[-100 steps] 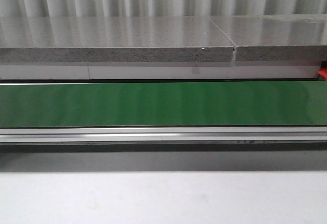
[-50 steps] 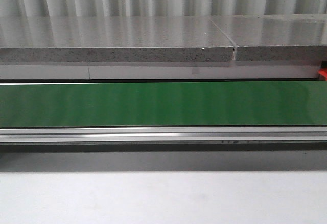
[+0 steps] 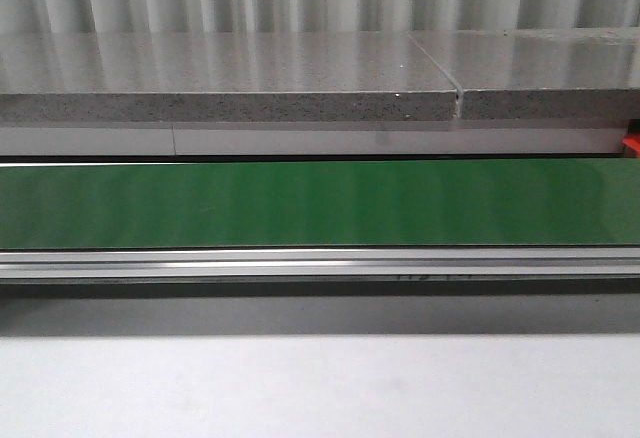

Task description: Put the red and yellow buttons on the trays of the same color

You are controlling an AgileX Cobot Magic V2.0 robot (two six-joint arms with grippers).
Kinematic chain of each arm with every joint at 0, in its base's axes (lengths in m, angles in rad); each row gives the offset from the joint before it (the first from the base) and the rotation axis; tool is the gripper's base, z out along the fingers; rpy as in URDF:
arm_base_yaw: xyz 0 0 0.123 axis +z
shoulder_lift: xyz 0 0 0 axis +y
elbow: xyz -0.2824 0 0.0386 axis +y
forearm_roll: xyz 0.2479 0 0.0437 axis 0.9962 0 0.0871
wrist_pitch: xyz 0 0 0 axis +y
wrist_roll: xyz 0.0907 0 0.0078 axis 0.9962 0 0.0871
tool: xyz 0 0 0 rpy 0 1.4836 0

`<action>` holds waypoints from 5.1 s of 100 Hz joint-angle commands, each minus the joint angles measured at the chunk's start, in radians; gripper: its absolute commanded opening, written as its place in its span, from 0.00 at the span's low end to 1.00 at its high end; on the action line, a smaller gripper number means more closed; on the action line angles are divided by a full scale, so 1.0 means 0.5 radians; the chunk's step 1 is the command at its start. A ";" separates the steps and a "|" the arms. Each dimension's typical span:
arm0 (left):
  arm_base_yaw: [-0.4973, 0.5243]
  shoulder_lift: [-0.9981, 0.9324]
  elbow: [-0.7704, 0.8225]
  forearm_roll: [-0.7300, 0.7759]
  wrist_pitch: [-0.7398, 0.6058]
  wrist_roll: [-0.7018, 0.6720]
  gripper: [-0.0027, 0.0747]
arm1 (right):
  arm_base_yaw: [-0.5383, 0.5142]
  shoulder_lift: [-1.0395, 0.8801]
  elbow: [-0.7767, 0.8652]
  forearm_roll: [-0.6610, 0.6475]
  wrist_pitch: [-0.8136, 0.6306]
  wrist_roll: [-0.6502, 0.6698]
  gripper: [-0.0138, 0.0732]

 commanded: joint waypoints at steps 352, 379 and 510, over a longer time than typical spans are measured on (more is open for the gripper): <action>-0.013 0.016 -0.054 -0.037 -0.145 -0.007 0.01 | 1.972 -3.024 1.416 -0.246 -0.531 -0.228 0.05; -0.013 0.016 -0.054 -0.037 -0.145 -0.007 0.01 | 1.972 -3.024 1.503 -0.246 -0.758 -0.227 0.05; -0.013 -0.007 0.099 0.088 -0.458 -0.007 0.01 | 1.972 -3.024 1.503 -0.245 -0.792 -0.227 0.05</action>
